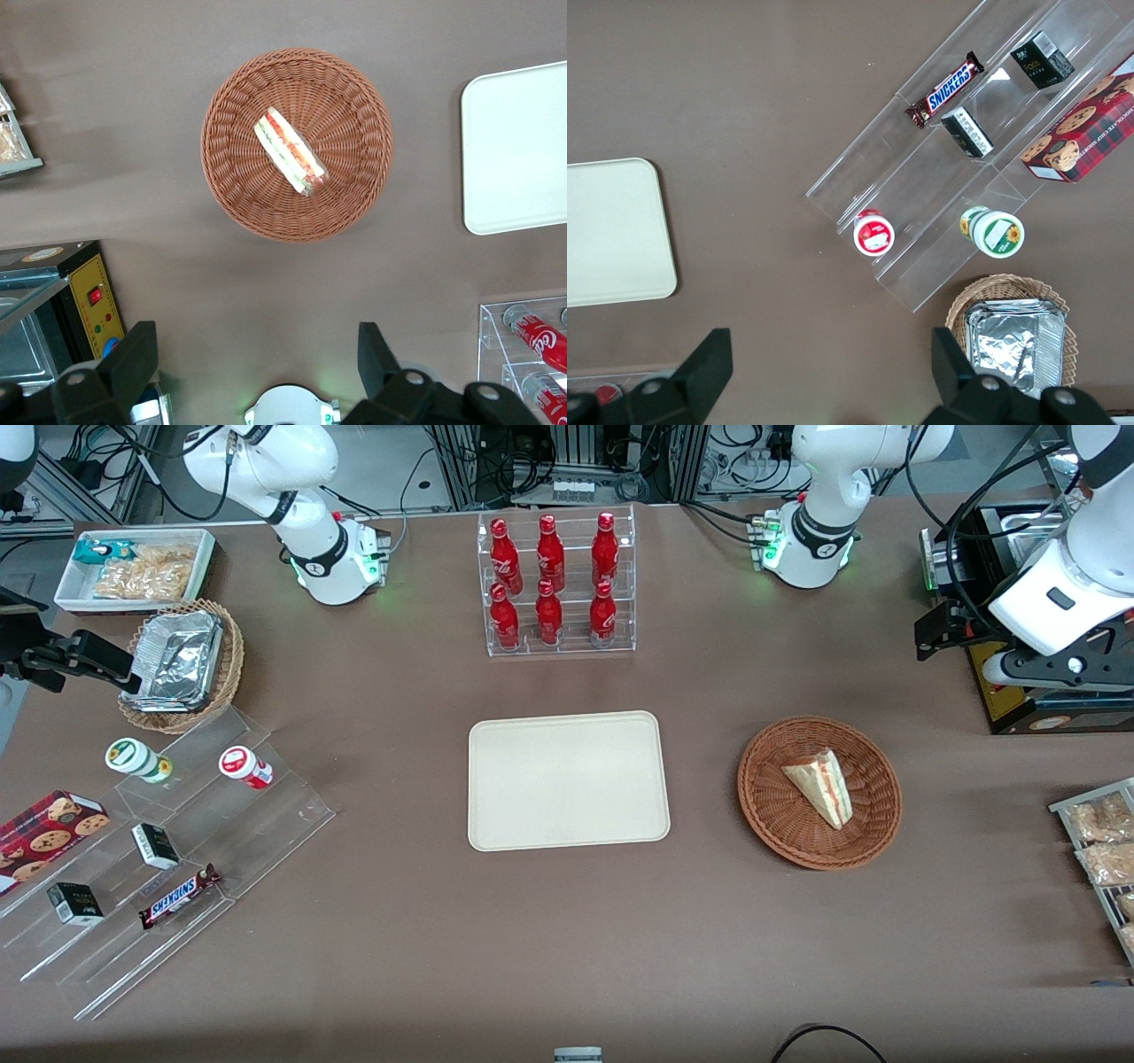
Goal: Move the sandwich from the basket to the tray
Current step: 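Move the left gripper over the wrapped sandwich in the wicker basket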
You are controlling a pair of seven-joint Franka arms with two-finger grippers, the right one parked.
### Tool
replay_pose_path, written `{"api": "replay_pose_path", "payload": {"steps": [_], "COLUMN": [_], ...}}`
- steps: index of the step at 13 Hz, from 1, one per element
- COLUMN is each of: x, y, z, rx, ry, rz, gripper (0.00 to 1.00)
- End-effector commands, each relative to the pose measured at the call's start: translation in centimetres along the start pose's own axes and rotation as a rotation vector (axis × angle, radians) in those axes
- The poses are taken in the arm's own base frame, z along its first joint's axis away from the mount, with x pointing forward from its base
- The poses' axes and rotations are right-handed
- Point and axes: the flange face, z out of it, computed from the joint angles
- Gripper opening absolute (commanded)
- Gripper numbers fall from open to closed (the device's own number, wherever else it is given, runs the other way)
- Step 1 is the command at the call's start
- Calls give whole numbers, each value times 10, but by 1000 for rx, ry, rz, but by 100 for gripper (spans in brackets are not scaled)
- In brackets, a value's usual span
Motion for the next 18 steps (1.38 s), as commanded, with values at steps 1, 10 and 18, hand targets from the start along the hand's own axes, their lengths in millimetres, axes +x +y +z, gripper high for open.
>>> {"api": "replay_pose_path", "payload": {"steps": [1, 10, 18], "x": [14, 55, 40], "y": [-1, 1, 16], "z": [11, 162, 284], "rx": [-21, -25, -69], "ry": [14, 22, 143], "rz": [21, 8, -490], "gripper": [100, 100, 100]}}
